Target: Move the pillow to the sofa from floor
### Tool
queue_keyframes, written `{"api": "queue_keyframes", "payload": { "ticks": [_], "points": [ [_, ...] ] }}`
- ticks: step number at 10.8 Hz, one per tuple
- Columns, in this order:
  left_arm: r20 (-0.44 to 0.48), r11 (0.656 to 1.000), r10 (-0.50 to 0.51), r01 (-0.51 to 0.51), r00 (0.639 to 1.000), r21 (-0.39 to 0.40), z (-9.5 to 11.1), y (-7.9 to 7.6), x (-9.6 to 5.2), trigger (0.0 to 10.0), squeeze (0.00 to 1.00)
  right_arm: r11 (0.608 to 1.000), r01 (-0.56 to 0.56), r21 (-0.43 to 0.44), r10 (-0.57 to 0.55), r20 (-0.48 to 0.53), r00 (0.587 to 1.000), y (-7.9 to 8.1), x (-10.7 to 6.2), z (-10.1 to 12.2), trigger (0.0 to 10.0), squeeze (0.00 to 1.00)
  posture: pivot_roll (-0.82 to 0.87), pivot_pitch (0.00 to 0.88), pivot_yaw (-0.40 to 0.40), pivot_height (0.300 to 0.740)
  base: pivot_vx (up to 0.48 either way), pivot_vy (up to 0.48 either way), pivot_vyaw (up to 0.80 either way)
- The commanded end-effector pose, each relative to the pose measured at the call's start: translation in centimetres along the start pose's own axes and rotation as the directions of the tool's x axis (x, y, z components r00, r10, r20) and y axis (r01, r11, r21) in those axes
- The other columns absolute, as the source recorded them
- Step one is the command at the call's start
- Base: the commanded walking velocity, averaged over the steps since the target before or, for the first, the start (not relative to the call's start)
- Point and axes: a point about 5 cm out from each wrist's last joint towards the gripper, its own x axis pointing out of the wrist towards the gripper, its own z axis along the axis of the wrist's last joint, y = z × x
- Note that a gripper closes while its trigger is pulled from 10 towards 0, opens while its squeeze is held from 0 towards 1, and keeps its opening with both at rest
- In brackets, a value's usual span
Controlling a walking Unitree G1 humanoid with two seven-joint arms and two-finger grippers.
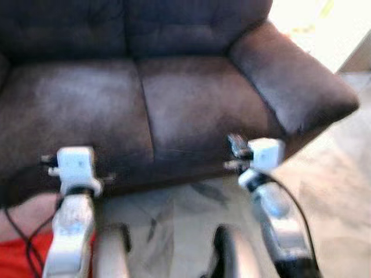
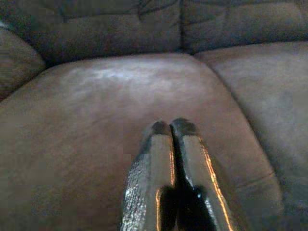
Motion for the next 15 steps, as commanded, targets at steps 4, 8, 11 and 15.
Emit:
{"api": "queue_keyframes", "payload": {
  "ticks": [4,8,11,15],
  "points": [
    [-0.209,0.995,-0.048,0.028,0.977,-0.094,-3.4,-0.3,0.0,10.0,0.0,1.0,0.029,-0.001,-0.029,-0.021,0.999,-0.9,-0.6,-0.4,10.0,0.0,0.14,0.172,-0.107,0.483,0.0,0.0,0.0],
    [-0.455,0.957,0.092,-0.205,0.886,-0.205,-7.1,1.4,0.0,10.0,1.0,1.0,0.014,-0.004,-0.014,-0.029,0.999,-0.8,-0.6,-0.4,10.0,0.0,0.14,0.165,-0.107,0.483,0.0,0.0,0.0],
    [-0.571,0.924,0.123,-0.303,0.812,-0.231,-8.9,2.0,0.1,10.0,1.0,1.0,-0.002,-0.001,0.002,-0.036,0.999,-0.5,-0.6,-0.5,10.0,0.0,0.13,0.16,-0.105,0.483,0.0,0.0,0.0],
    [-0.731,0.896,0.143,-0.401,0.667,-0.19,-11.7,1.8,0.1,10.0,1.0,1.0,-0.03,0.001,0.03,-0.046,0.999,-0.4,-0.5,-0.4,10.0,0.0,0.12,0.182,-0.111,0.483,0.0,0.0,0.0]
  ]
}}
